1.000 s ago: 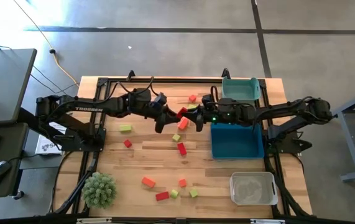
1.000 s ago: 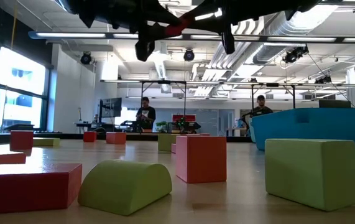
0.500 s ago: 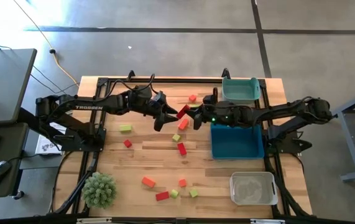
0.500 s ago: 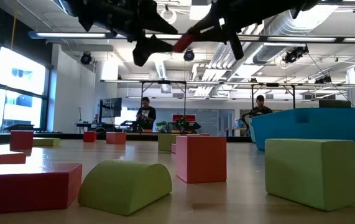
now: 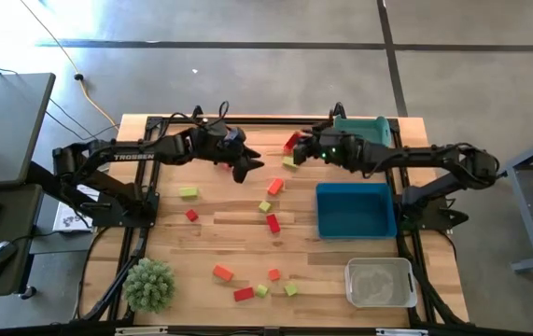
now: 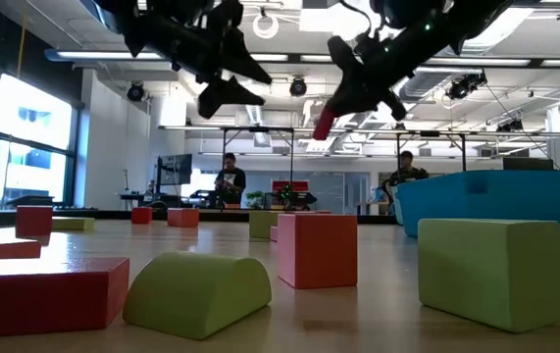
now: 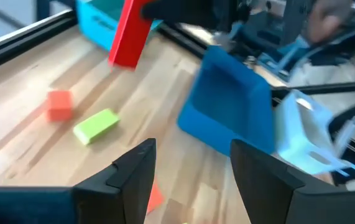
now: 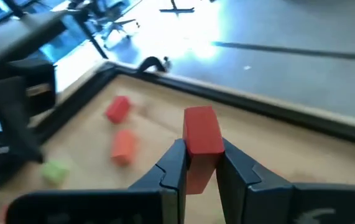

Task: Sort & place blocks by color
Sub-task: Put the red wooden block into the green bin

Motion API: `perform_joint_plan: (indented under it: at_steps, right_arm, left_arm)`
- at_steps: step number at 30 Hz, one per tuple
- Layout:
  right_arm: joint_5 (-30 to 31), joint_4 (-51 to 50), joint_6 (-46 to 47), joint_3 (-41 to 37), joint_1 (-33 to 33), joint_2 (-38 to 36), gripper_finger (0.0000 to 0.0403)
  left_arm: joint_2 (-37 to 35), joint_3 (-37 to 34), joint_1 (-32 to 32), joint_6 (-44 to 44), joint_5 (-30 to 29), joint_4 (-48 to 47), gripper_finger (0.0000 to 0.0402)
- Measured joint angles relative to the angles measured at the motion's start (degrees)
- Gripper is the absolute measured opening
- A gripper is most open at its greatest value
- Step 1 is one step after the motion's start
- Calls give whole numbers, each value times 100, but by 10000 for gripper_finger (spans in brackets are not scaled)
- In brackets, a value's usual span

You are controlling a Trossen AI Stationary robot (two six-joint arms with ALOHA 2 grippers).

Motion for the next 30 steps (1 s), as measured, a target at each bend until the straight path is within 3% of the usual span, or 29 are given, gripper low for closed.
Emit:
perform_joint_plan:
  at_steps: [10, 16, 23, 30]
  right_arm:
    - [-152, -1090, -1067, 0, -1281, -530, 44]
    - [-162, -1970, -1497, 0, -1985, -847, 44]
    - [-318, -2972, -1844, 0, -2541, -835, 44]
    - [-323, -3471, -2234, 0, -2878, -829, 44]
  left_arm:
    - [-2, 0, 186, 6, -516, -443, 195]
    - [-2, 0, 191, -34, -1182, -461, 195]
    - [0, 0, 191, -842, -2099, -884, 195]
    - [3, 0, 191, -1746, -2379, -1449, 195]
